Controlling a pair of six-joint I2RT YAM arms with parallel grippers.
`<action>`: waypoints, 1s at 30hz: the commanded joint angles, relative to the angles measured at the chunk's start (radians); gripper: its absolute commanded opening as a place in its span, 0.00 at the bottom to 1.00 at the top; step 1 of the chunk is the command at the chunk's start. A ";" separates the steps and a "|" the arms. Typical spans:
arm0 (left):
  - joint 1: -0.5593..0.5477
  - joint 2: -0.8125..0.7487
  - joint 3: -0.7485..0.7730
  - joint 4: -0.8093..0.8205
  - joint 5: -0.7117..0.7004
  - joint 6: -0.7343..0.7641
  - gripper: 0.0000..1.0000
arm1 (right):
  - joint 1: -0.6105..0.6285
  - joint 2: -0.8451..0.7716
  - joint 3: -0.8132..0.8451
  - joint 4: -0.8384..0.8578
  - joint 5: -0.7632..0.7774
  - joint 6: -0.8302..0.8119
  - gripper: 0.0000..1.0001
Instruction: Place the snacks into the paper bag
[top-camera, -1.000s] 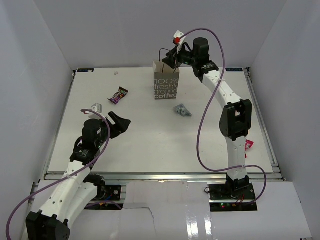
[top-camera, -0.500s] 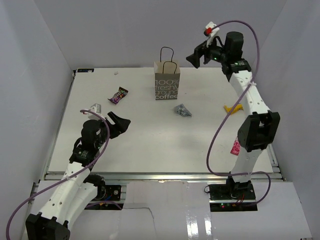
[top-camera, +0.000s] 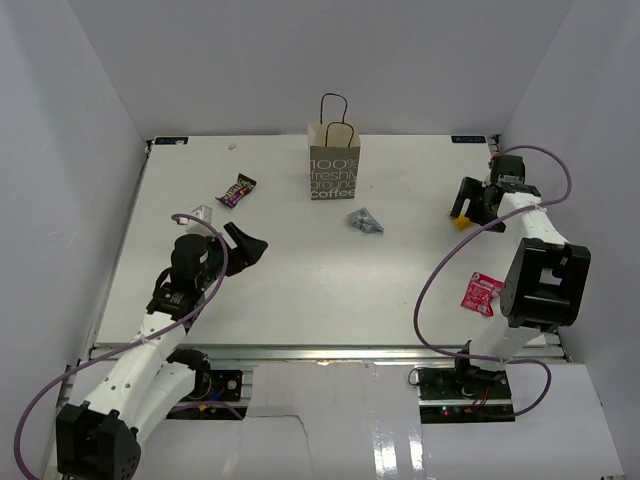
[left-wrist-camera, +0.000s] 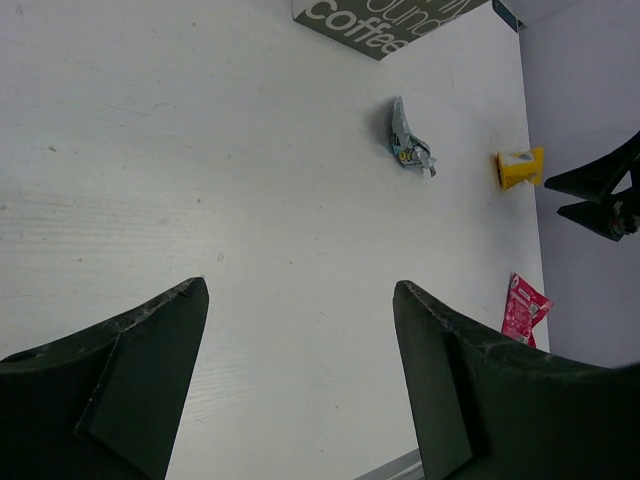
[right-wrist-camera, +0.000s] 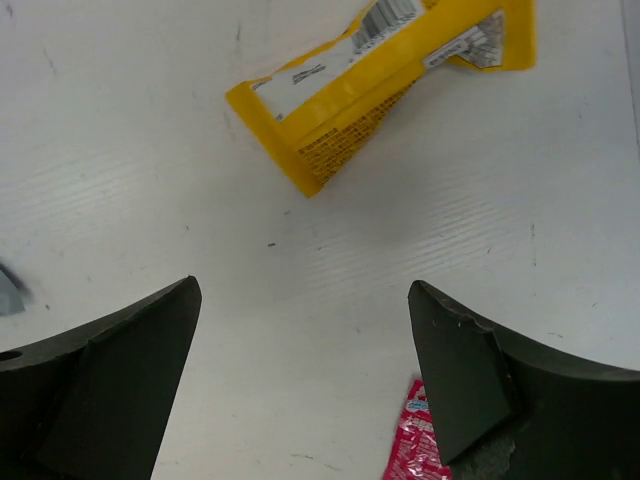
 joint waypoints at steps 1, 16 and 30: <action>0.004 0.006 0.006 0.039 0.045 0.013 0.85 | -0.022 0.000 0.038 0.008 0.123 0.265 0.90; 0.002 -0.070 -0.001 -0.030 0.024 -0.045 0.91 | -0.042 0.379 0.357 0.026 0.188 0.341 0.97; 0.004 -0.015 0.033 -0.024 0.012 -0.062 0.91 | -0.079 0.418 0.293 0.066 0.091 0.310 0.58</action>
